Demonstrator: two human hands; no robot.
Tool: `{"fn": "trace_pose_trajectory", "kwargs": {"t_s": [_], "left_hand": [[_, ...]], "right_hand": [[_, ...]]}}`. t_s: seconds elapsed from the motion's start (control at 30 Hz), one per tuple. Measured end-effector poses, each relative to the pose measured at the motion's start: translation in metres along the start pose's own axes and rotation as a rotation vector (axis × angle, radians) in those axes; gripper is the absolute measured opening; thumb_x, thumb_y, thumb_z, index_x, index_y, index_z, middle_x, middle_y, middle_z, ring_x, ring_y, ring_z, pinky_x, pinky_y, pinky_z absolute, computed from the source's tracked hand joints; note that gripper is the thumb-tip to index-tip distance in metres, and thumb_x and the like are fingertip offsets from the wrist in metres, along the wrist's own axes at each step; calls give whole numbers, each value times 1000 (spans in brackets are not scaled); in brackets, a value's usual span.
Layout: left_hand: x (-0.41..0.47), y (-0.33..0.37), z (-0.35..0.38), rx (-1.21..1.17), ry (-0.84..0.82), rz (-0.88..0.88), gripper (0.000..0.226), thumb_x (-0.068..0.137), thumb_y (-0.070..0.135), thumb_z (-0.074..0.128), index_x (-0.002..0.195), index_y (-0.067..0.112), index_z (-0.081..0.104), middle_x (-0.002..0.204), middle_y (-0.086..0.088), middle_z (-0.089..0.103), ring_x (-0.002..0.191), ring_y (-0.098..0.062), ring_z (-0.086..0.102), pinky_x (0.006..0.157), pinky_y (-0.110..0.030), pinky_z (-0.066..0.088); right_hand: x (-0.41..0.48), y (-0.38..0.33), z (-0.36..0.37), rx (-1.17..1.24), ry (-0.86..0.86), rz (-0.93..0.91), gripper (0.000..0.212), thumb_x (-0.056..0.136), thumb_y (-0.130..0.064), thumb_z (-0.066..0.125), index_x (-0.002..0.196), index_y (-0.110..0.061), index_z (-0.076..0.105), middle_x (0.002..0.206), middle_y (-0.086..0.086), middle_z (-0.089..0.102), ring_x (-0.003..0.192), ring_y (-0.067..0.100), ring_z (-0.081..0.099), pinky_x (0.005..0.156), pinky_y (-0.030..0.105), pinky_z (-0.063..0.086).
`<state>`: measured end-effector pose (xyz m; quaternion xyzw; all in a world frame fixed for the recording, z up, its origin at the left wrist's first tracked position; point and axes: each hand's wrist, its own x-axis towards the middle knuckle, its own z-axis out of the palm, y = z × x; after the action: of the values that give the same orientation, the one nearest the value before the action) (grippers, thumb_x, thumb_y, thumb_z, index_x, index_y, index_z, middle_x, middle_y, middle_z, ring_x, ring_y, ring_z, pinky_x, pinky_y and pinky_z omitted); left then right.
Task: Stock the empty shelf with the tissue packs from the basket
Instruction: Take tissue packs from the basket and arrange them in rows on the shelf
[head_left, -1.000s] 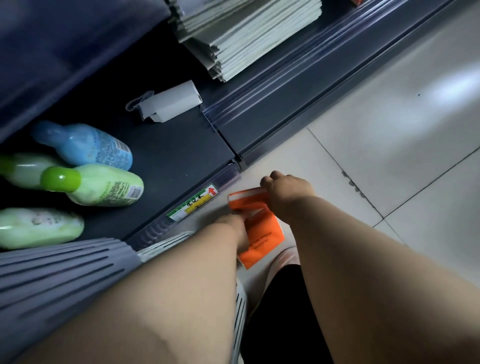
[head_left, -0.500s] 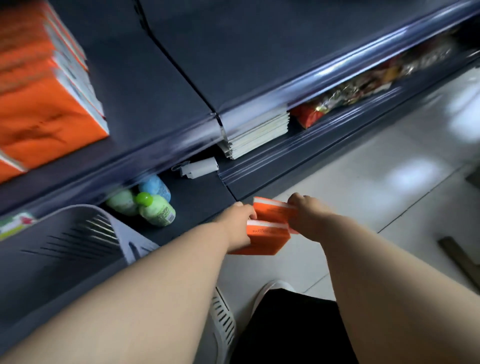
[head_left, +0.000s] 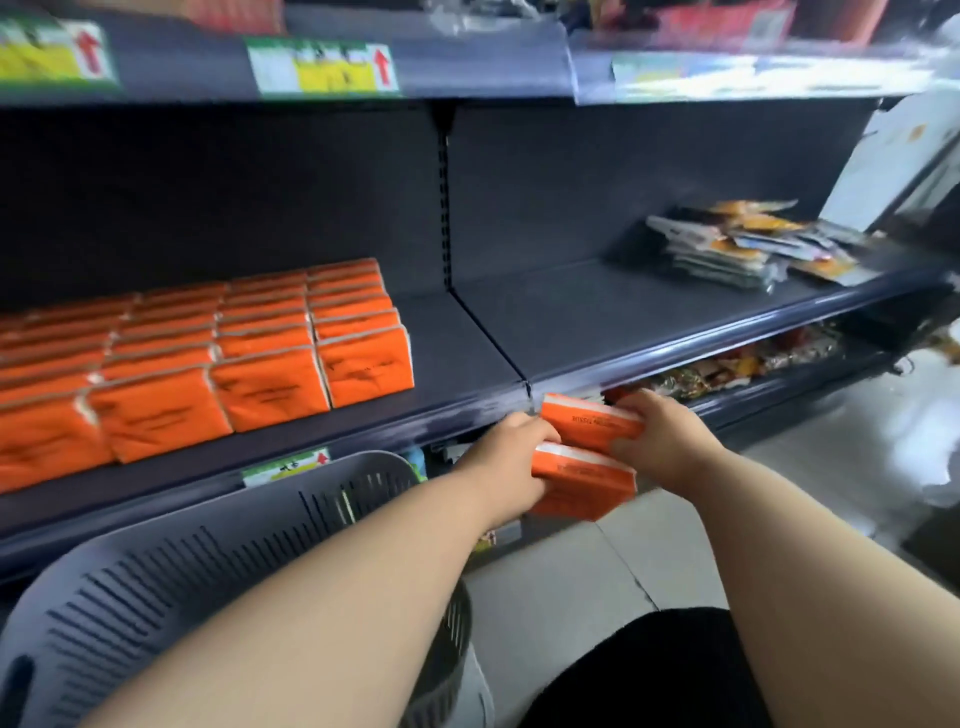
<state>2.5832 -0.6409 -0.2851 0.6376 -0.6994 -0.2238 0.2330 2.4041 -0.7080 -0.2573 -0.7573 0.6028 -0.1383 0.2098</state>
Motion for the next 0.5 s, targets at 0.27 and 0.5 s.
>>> {"fn": "trace_pose_trajectory", "kwargs": {"t_s": [0.27,0.5], "left_hand": [[-77,-24,-87,41,234,-70,51,74,12,69,122,25,54,120,1,50,110,-19,51,91,-24,40],[-137,-53,-143,45,386,-197,54,72,13,72,117,28,47,111,0,56,96,-19,55,78,-28,46]], "right_hand": [[-35,-109,-6,126,-2,-196,41,75,-21,63,115,-22,57,95,2,60,85,19,54,73,25,37],[-59,-196,18,160,-64,-368,41,78,-22,58,119,-23,53,102,1,59,89,19,54,76,28,41]]}}
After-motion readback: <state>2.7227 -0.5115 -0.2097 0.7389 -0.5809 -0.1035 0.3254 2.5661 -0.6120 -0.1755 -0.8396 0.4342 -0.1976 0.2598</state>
